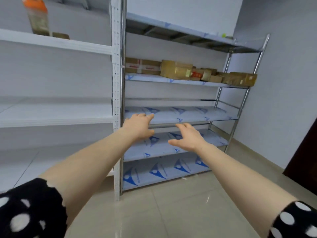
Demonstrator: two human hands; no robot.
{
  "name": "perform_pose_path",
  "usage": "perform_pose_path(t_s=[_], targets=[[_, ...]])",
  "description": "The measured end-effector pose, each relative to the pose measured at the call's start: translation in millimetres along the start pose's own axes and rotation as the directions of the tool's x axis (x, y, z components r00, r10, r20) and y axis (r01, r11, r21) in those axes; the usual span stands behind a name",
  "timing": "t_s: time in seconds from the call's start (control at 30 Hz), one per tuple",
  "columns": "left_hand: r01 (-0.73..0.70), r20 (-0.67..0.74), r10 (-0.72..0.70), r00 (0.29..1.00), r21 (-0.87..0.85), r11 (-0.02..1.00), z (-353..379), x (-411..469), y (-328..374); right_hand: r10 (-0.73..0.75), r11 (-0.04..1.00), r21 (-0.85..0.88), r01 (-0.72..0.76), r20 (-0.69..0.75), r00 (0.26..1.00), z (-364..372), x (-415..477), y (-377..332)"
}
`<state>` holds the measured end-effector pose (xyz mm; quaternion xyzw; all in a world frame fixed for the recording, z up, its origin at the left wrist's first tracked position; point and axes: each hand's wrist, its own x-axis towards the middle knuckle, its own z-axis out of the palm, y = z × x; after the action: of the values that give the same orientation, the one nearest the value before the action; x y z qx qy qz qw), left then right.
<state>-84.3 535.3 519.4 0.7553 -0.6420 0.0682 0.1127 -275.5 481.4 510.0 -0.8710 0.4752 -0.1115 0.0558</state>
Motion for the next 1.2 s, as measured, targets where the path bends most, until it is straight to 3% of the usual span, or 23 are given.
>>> perform_pose_path(t_s=[0.27, 0.7, 0.97, 1.2], targets=[[0.015, -0.032, -0.015, 0.999, -0.023, 1.000, 5, 166, -1, -0.005, 0.999, 0.035, 0.006, -0.039, 0.999, -17, 159, 54], [0.093, -0.144, -0.083, 0.986, 0.063, 0.994, 22, 431, 56, -0.161, 0.986, 0.025, 0.167, -0.150, 0.975, -59, 415, 187], [0.124, -0.194, -0.100, 0.976, 0.119, 0.985, 24, 572, 59, -0.120, 0.971, 0.179, 0.159, -0.210, 0.970, -75, 555, 248], [0.060, -0.272, -0.033, 0.962, 0.092, 0.994, 37, 684, 48, -0.069, 0.969, 0.209, 0.130, -0.274, 0.959, -80, 655, 280]])
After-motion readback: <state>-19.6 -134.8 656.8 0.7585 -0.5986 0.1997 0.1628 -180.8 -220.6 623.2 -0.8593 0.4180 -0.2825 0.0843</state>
